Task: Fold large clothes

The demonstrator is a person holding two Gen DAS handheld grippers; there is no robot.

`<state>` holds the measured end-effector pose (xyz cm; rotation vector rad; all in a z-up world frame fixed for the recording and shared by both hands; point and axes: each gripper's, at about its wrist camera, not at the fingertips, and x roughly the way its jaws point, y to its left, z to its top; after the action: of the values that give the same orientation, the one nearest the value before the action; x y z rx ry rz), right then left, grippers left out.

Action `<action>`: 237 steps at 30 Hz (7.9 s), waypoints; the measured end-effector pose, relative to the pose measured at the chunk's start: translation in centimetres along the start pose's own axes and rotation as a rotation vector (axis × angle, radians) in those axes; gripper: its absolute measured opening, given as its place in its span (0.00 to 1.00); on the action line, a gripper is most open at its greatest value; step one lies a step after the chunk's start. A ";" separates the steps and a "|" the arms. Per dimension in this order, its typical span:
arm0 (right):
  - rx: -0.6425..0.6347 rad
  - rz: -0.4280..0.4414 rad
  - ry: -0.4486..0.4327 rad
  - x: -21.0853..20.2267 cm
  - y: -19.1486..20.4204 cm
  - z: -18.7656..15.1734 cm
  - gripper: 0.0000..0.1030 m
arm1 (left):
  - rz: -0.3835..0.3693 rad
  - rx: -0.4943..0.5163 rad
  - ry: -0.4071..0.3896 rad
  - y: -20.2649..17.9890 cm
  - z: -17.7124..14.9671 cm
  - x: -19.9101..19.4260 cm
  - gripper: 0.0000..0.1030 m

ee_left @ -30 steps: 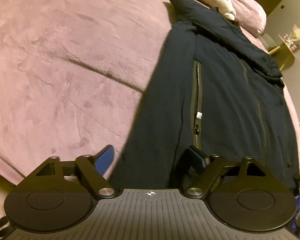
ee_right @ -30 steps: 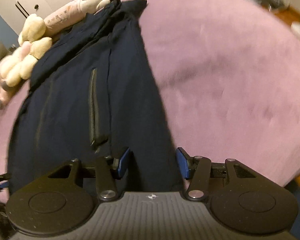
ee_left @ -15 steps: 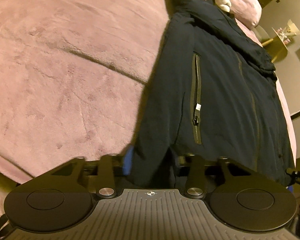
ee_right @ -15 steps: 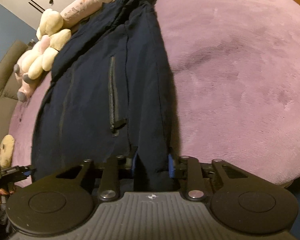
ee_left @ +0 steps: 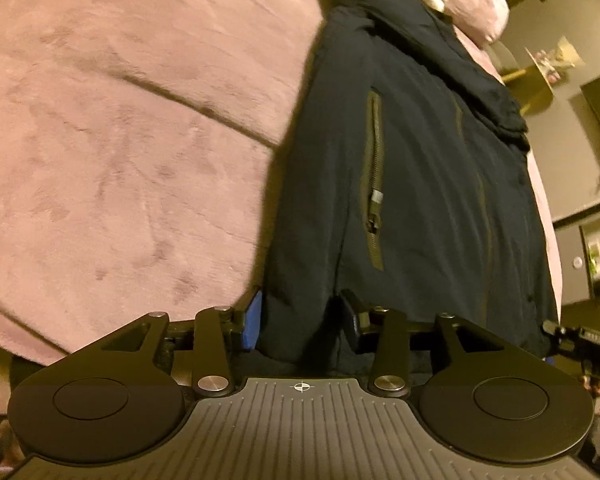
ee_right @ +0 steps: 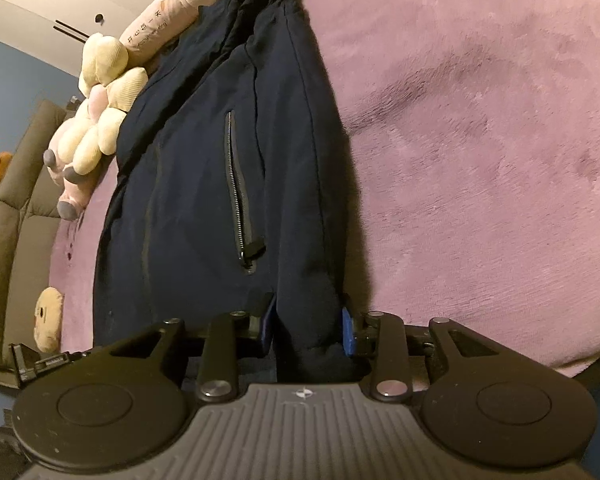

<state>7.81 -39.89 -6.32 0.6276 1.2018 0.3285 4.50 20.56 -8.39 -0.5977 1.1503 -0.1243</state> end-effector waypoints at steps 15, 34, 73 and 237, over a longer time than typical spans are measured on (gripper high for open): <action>-0.114 0.086 -0.170 -2.7 5.1 2.3 0.14 | -0.195 -0.049 -0.288 -3.9 3.5 -6.1 0.15; -0.004 0.103 -0.514 -0.1 9.1 19.0 0.12 | -0.197 -0.245 -0.453 -6.4 21.8 -1.7 0.15; -0.372 -0.234 -0.512 14.0 12.3 27.6 0.18 | 0.062 0.045 -0.398 -6.6 29.4 11.3 0.32; -0.255 -0.029 -0.548 5.0 12.0 11.8 0.60 | 0.202 0.018 -0.475 -11.5 12.9 2.5 0.85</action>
<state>21.57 -30.96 -0.18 0.4374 0.6299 0.2567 19.27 14.82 -1.10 -0.4591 0.7400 0.1742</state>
